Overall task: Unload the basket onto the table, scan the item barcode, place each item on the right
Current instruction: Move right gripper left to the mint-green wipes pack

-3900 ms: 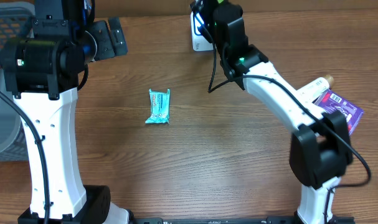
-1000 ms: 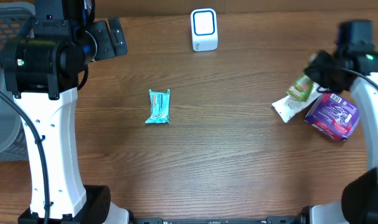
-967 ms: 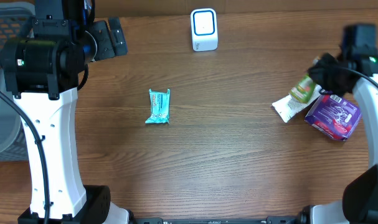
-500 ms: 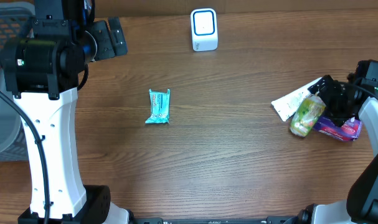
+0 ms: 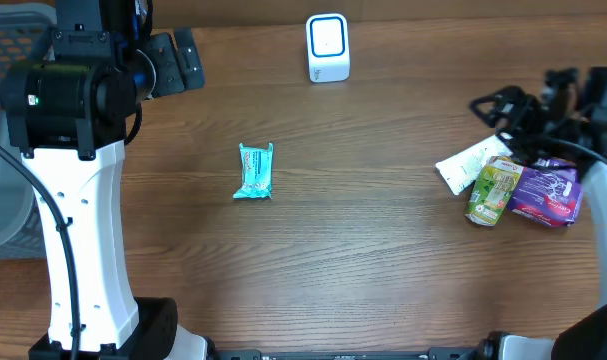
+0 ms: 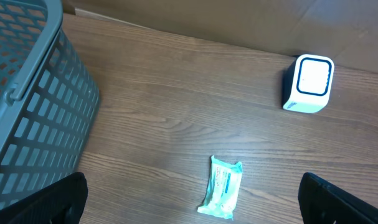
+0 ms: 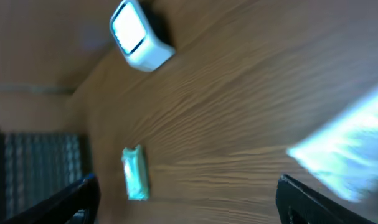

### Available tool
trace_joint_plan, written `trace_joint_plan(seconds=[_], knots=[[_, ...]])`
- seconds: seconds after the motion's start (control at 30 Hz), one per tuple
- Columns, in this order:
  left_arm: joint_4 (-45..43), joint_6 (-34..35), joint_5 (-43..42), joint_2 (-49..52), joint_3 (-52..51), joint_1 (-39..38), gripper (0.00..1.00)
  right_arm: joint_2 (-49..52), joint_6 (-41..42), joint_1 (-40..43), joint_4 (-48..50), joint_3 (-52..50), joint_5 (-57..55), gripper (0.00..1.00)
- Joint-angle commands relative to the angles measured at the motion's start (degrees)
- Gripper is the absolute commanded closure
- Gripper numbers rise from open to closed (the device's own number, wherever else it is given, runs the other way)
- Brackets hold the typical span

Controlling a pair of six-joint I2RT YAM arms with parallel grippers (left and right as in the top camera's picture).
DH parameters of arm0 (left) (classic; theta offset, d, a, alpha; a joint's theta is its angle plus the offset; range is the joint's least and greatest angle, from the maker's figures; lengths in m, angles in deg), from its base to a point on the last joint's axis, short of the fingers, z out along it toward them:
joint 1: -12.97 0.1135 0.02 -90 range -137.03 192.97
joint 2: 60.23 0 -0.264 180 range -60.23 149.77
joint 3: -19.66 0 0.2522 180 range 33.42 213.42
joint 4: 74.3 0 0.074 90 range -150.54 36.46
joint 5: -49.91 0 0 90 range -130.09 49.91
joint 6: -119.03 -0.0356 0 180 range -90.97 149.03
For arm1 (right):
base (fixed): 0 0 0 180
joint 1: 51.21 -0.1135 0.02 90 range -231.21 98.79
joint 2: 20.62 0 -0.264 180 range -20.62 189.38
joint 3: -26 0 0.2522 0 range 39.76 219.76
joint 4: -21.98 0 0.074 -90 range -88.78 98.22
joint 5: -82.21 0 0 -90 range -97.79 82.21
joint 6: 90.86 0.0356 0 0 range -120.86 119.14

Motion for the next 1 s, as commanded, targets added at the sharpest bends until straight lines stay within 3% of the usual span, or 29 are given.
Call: trace_joint_plan(seconds=[0.0,0.13,0.2,0.33,0.63,0.97], knots=[[-0.2,0.8,0.7,0.4,0.7,0.0,0.00,3.8,8.4,-11.1,4.2,0.5,-2.9,0.12],[-0.2,0.8,0.7,0.4,0.7,0.0,0.01,8.9,17.5,-21.6,11.0,0.5,-8.6,0.13],[-0.2,0.8,0.7,0.4,0.7,0.0,0.00,13.7,22.1,-28.5,18.1,0.5,-9.8,0.19],[-0.2,0.8,0.7,0.4,0.7,0.0,0.00,20.6,24.7,-36.2,28.1,0.5,-11.6,0.22],[-0.2,0.8,0.7,0.4,0.7,0.0,0.01,32.4,24.7,-44.9,45.1,0.5,-12.5,0.27],[-0.2,0.8,0.7,0.4,0.7,0.0,0.00,39.1,26.5,-49.6,53.1,0.5,-16.9,0.45]])
